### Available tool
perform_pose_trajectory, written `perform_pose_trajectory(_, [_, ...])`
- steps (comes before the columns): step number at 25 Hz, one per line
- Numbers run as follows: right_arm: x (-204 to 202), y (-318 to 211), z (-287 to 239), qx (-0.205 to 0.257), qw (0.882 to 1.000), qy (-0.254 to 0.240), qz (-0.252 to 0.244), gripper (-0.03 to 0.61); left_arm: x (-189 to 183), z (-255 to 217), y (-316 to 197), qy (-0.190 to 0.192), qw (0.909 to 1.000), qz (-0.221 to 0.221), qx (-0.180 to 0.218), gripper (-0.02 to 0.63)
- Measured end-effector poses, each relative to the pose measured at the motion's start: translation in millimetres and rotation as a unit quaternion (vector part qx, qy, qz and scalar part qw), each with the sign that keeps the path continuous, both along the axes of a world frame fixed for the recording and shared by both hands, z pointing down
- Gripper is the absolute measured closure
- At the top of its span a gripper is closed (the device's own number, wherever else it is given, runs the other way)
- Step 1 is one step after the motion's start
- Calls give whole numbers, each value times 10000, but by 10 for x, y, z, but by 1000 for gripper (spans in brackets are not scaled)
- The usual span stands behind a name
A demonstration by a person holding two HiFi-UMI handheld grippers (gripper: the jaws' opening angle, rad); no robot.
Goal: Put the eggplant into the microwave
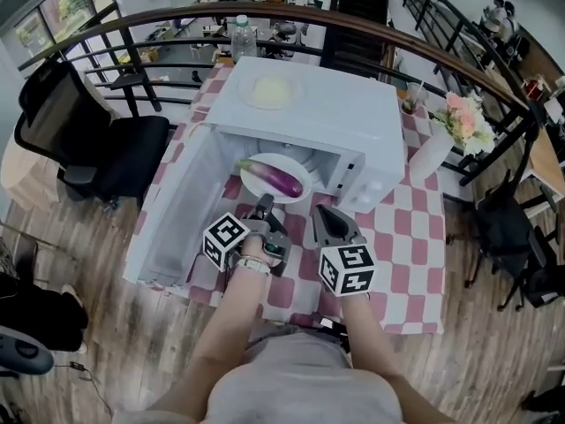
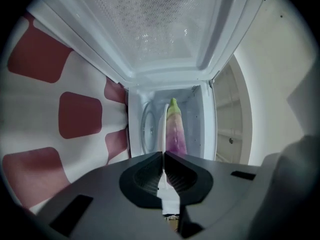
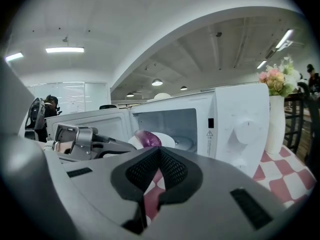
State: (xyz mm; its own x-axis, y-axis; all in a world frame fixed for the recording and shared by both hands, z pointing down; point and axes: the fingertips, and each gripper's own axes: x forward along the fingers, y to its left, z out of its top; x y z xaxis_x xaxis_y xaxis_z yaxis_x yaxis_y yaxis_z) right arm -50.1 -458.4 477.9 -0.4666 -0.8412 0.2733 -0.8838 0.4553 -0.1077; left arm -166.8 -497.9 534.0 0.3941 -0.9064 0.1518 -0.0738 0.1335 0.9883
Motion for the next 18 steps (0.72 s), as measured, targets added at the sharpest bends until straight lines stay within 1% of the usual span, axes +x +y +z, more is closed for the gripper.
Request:
perform_pose_trajectory(4, [8,-111,61,-20,10000,-9,-14,555,-1,102,-184,-4,10000,5,43,600])
perform_pose_trajectory(7, [7,-175,108,-36,10000,5,-19,555,6,187,-305,-17,10000,41,-14,600])
perform_pose_trajectory(11, [-37,-225,224,-74,9998,158,-74,555,0,318,-430,-119,9999,47,-101,600])
perform_pose_trajectory(18, [-107,-264,361,-188,9994,246,-179,555,37,456,-573,-53,9997,46,-227,600])
